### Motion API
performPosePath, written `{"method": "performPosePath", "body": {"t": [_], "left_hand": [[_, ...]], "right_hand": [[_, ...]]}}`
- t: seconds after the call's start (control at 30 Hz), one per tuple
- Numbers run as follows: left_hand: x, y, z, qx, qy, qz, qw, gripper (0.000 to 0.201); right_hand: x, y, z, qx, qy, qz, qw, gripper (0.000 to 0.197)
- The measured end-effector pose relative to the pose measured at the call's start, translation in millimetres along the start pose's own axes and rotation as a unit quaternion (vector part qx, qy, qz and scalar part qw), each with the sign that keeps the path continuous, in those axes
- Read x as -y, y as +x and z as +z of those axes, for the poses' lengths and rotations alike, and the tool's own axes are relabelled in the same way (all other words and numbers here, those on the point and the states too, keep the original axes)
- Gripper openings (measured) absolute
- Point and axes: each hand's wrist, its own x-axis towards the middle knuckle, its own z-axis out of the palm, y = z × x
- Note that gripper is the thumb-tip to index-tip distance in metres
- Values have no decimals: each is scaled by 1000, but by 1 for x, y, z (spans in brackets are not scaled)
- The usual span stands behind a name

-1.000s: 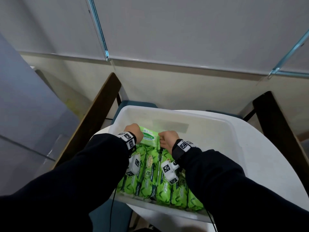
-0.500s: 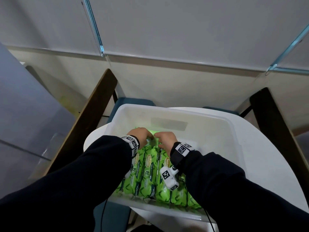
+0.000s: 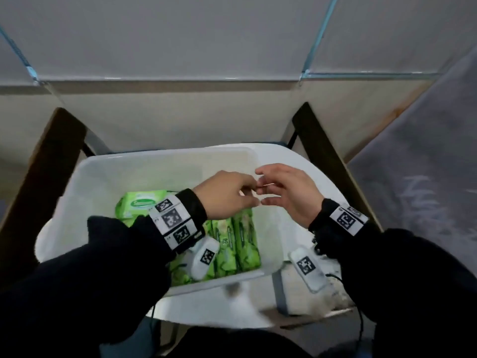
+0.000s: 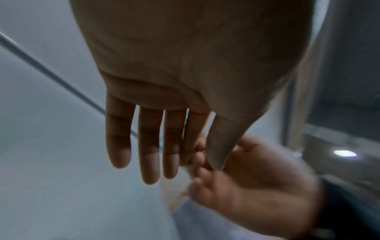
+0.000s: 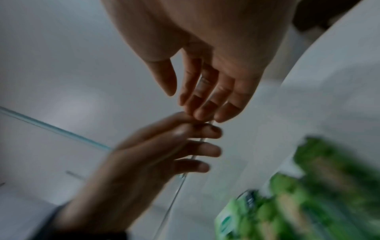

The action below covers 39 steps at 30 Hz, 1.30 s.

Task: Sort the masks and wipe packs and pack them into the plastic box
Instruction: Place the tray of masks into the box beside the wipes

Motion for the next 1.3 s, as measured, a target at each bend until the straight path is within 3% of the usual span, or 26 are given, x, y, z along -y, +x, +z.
{"method": "performPosePath", "body": {"t": [0.1,0.17,0.27,0.4,0.53,0.63,0.7,0.77,0.83,0.97,1.1,1.23,1.3], "left_hand": [[-82,-3,50,29,-3,73,997,58],[-110,1,96,59,6,91,994,82],[-120,10,175,132,52,63,988,117],[-100,20,257,181,224,-28,957,152],[-86,15,290,173,277,-80,942,161],[-83,13,296,131,286,-61,947,155],[-87,10,296,113,281,-62,951,150],[-96,7,291,102,266,-75,956,145],[-111,4,279,97,249,-86,960,142],[-161,-6,221,73,228,-80,968,132],[-195,-23,125,-5,191,-42,981,117],[-182,-44,17,-91,196,7,976,94],[-164,-56,-29,-116,244,5,963,109]], "right_hand": [[-11,-36,-81,-41,-81,-1,996,24],[-33,-54,-127,-30,-178,25,983,29],[-84,-66,-185,26,-348,57,935,37],[-141,-73,-231,88,-499,95,857,85],[-176,-78,-246,182,-620,67,760,146],[-192,-79,-243,189,-706,44,681,160],[-193,-80,-238,179,-727,17,663,156],[-185,-80,-236,181,-733,-11,656,143],[-166,-81,-240,185,-714,-20,674,131],[-83,-87,-255,217,-677,-55,701,117],[35,-100,-244,237,-658,-128,703,128],[109,-98,-188,173,-659,-230,695,130],[124,-85,-146,128,-659,-288,683,133]]}}
